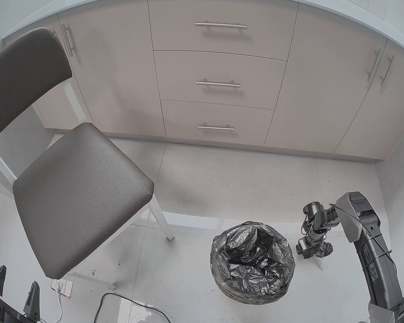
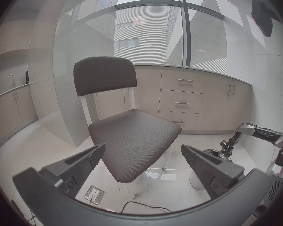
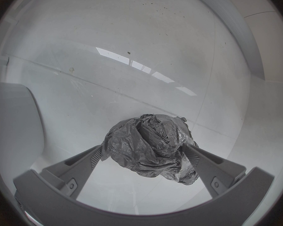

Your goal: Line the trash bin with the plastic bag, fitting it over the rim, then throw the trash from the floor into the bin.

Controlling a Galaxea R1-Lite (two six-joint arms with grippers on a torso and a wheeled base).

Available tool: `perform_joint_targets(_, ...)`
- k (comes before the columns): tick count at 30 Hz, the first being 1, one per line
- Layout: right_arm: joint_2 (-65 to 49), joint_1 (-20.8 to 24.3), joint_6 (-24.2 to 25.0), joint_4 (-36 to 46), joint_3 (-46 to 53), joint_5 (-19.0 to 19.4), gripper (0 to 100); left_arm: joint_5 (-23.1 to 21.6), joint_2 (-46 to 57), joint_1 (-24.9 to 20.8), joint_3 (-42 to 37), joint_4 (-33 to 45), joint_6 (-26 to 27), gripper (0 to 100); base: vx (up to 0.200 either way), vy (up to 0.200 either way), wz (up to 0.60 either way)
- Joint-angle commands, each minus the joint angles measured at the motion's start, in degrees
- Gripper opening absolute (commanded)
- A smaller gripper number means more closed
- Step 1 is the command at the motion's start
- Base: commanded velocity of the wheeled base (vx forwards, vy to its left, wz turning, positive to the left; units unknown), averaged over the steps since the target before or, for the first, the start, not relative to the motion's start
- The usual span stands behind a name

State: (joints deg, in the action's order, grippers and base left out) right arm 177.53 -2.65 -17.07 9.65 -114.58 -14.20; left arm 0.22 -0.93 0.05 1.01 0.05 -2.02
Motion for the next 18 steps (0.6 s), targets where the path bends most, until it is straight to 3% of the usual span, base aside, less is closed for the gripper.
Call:
perform_joint_targets(1, 0.09, -0.08, 0.02, 0.01, -0.01, 0.05, 100, 0.04, 0.93, 0.04, -0.84, 0.04, 0.00, 100, 0.000, 0.000, 0.00)
perform_joint_targets(4, 0.09, 0.01, 0.10, -0.07, -0.01, 0.05, 100, 0.04, 0.93, 0.04, -0.84, 0.04, -0.09, 100, 0.000, 0.000, 0.00)
perform_joint_targets(5, 0.09, 0.01, 0.10, 0.01, -0.01, 0.05, 0, 0.04, 0.93, 0.04, -0.92, -0.05, 0.00, 100, 0.000, 0.000, 0.00)
perform_joint_targets(18, 0.09, 0.98, 0.98, -1.31, -0.01, 0.23, 0, 0.04, 0.93, 0.04, -0.92, -0.05, 0.00, 100, 0.000, 0.000, 0.00)
